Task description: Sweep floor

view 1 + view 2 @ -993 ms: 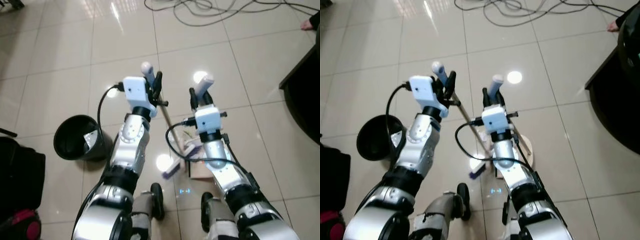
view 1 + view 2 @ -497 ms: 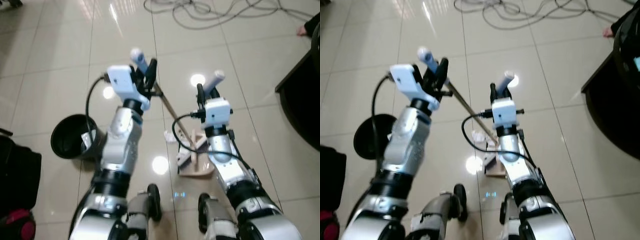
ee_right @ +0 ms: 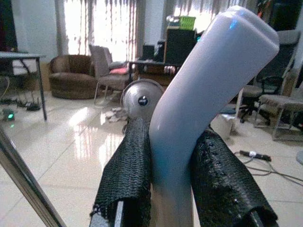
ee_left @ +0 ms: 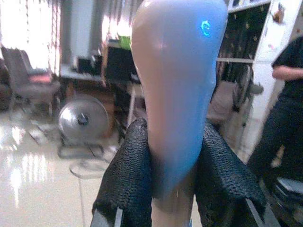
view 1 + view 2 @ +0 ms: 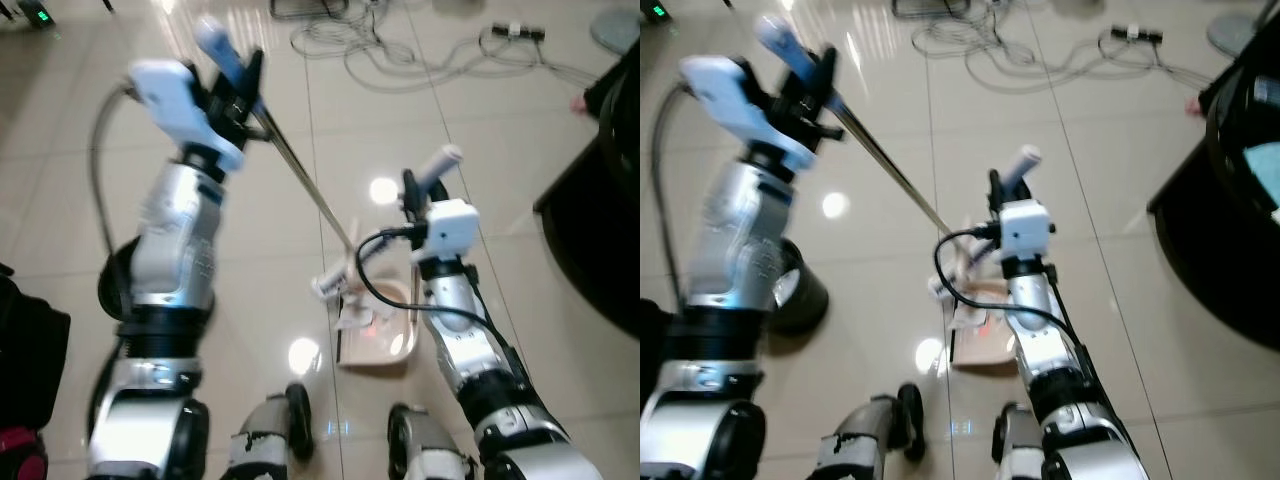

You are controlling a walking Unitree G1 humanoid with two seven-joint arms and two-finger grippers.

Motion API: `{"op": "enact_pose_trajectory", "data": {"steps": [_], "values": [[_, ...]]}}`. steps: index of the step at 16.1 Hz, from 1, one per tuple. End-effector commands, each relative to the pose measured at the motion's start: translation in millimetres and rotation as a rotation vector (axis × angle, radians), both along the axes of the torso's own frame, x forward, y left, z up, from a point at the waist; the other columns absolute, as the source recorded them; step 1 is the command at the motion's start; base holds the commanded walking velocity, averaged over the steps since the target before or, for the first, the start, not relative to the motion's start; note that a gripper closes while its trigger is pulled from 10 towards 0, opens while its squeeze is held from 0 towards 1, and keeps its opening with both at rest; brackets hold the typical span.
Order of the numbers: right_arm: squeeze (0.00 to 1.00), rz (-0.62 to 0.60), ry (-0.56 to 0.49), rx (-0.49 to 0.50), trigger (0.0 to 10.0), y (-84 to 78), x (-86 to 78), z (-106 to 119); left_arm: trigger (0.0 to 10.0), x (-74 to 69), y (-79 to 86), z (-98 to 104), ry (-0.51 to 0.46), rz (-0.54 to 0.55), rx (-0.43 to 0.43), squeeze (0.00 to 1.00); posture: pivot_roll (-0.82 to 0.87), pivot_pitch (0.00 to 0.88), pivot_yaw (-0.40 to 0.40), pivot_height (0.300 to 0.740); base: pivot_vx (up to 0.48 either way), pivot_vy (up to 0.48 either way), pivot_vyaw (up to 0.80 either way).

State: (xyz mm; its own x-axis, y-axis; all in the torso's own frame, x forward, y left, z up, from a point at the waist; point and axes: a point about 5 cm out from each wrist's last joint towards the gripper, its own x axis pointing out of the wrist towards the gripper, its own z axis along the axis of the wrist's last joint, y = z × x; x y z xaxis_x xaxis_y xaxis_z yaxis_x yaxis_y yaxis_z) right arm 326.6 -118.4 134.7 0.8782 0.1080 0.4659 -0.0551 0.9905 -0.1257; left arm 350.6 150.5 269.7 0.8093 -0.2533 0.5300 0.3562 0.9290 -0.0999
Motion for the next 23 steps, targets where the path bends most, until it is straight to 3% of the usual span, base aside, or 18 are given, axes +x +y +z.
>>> {"op": "enact_pose_trajectory", "data": {"steps": [1,4,7,8,11,13,18,23], "values": [[0.0,0.003,-0.058,0.022,10.0,-4.9,-4.2,10,10.0,-2.1,10.8,10,-0.055,0.03,0.044,0.0,0.08,0.076,0.046,0.74,0.0,0.0,0.0],[0.0,-0.04,-0.104,0.094,10.0,-25.2,-20.4,21,10.0,2.0,35.2,-12,0.005,0.187,0.165,0.0,0.05,0.046,0.048,0.74,0.0,0.0,0.0],[0.0,-0.054,-0.141,0.149,10.0,-38.2,-35.2,38,10.0,-4.3,42.1,-34,0.072,0.199,0.248,0.0,0.02,0.024,0.05,0.74,0.0,0.0,0.0],[0.0,-0.052,-0.155,0.218,10.0,-44.9,-43.1,53,10.0,-9.4,45.3,-49,0.119,0.211,0.293,0.0,0.01,0.015,0.051,0.74,0.0,0.0,0.0],[0.0,-0.04,-0.143,0.286,10.0,-49.8,-49.5,72,10.0,-18.1,48.0,-74,0.203,0.22,0.327,0.0,0.0,0.0,0.053,0.74,0.0,0.0,0.0],[0.0,-0.026,-0.13,0.343,10.0,-51.9,-51.2,90,10.0,-31.4,50.2,-95,0.285,0.229,0.374,0.0,0.0,0.0,0.052,0.74,0.0,0.0,0.0],[0.0,0.018,-0.127,0.434,10.0,-55.7,-49.7,124,10.0,-59.0,46.9,-117,0.351,0.209,0.457,0.0,0.03,0.0,0.042,0.74,0.0,0.0,0.64],[0.0,0.021,-0.117,0.472,10.0,-63.2,-50.3,140,10.0,-72.5,43.6,-119,0.381,0.21,0.49,0.0,0.04,0.0,0.039,0.74,0.0,0.0,0.8]]}}
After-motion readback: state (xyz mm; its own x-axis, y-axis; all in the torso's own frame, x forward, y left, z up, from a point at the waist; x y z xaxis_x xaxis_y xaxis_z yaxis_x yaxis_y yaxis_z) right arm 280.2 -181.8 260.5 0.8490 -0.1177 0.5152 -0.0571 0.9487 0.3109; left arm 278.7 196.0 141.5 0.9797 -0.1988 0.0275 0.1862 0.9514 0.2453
